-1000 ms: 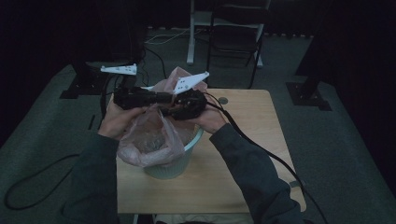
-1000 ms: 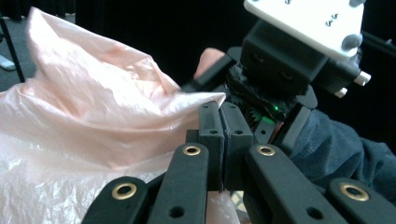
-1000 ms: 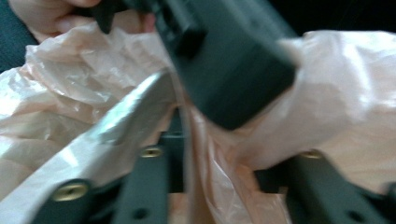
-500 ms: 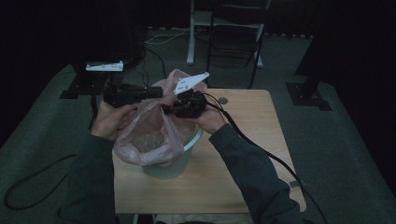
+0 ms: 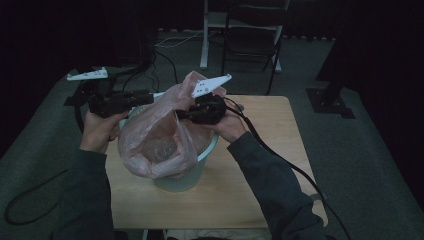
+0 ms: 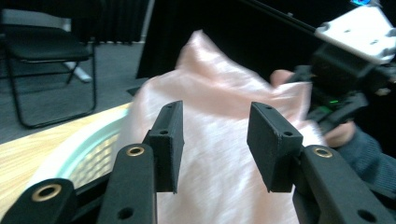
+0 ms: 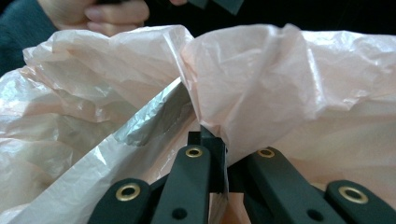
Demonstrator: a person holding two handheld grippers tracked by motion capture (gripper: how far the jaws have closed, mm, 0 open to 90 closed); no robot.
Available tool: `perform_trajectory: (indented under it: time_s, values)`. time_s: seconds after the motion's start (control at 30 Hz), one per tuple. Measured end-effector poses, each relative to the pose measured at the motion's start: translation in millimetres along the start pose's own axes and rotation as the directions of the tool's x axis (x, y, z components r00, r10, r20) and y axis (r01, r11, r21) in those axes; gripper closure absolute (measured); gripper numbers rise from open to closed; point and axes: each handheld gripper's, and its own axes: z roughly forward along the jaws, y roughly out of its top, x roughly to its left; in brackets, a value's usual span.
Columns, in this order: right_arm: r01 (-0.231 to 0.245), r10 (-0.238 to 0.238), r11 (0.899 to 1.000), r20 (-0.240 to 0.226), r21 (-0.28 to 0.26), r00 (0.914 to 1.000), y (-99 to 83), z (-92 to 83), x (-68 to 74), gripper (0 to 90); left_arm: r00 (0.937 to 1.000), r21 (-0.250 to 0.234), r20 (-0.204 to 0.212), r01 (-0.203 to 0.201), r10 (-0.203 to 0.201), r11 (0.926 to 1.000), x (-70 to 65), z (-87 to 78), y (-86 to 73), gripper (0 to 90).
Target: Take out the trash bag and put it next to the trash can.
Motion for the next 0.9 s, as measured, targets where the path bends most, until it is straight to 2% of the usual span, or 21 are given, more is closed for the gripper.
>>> perform_trajectory:
  time_s: [0.17,0.3,0.57,0.67,0.9]
  values:
    - [0.011,-0.011,1.000,-0.014,-0.022,0.9998,2.6,-7.8,3.4,89.4,0.9975,-0.019,-0.047,0.052,-0.053,0.9985,15.4,-7.4,-10.3,53.9]
    - [0.007,-0.007,1.000,-0.023,-0.030,0.9997,3.7,-11.5,3.3,89.4,0.9945,-0.008,-0.076,0.072,-0.072,0.9974,22.4,-8.3,-16.5,52.5]
    - [-0.006,0.003,0.996,-0.032,-0.086,0.9995,8.5,-24.4,2.1,89.3,0.9920,0.005,-0.106,0.070,-0.069,0.9975,23.6,-5.6,-20.7,50.1]
    - [-0.013,0.010,0.995,-0.030,-0.102,0.9995,10.2,-30.5,1.4,89.3,0.9877,0.033,-0.149,0.052,-0.047,0.9981,21.2,-1.7,-22.3,49.2]
    - [-0.022,0.015,0.989,-0.049,-0.148,0.9987,13.9,-44.2,1.1,89.1,0.9844,0.047,-0.175,0.031,-0.023,0.9984,17.4,4.4,-22.5,47.8]
